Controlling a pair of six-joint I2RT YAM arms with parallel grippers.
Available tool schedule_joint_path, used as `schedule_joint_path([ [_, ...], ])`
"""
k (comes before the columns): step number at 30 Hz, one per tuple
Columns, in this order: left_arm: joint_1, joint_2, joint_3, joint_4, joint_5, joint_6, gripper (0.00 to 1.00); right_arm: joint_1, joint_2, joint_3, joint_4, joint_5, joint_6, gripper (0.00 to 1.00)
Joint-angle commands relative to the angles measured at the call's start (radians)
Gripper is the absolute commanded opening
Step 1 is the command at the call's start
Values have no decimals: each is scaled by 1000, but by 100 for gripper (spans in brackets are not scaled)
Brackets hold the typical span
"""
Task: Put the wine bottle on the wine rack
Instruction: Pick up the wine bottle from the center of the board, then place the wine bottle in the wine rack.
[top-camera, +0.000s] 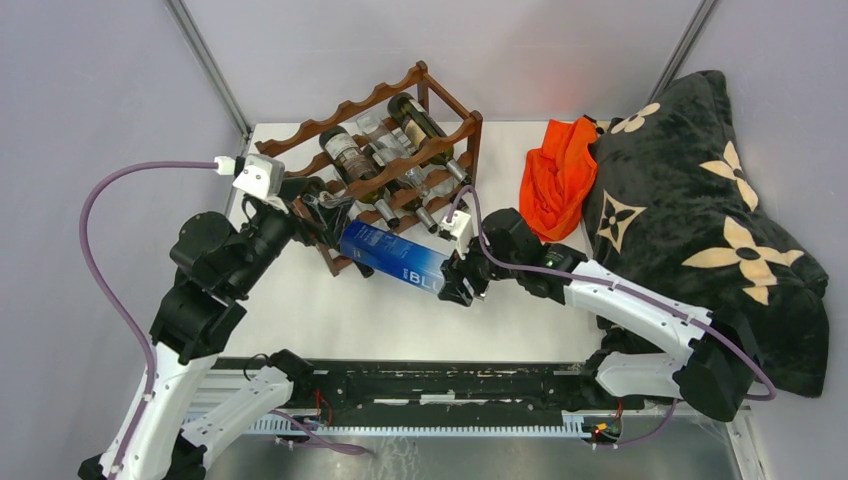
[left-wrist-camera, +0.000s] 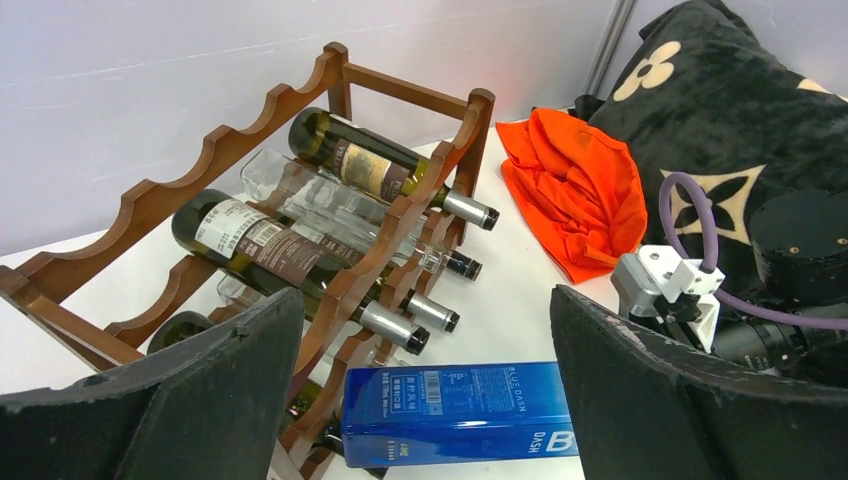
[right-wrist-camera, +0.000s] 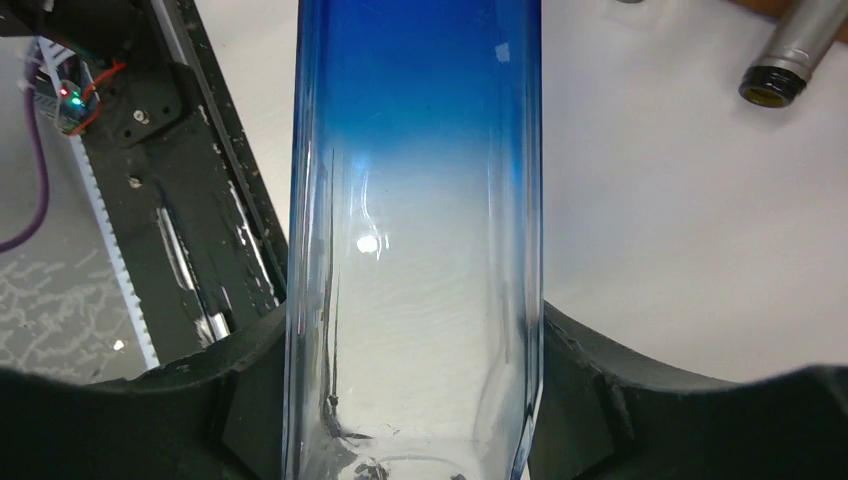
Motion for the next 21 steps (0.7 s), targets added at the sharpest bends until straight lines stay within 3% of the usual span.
schedule_joint_path([
  [1, 4, -22, -13, 56, 12, -33, 97, 44, -50, 50, 310, 34, 112, 0],
  [6, 4, -35, -14, 39, 12, -24, 97, 78, -7, 81, 348, 155, 205, 0],
  [21, 4, -73, -19, 21, 10, -6, 97, 114, 100, 143, 465, 214, 302, 0],
])
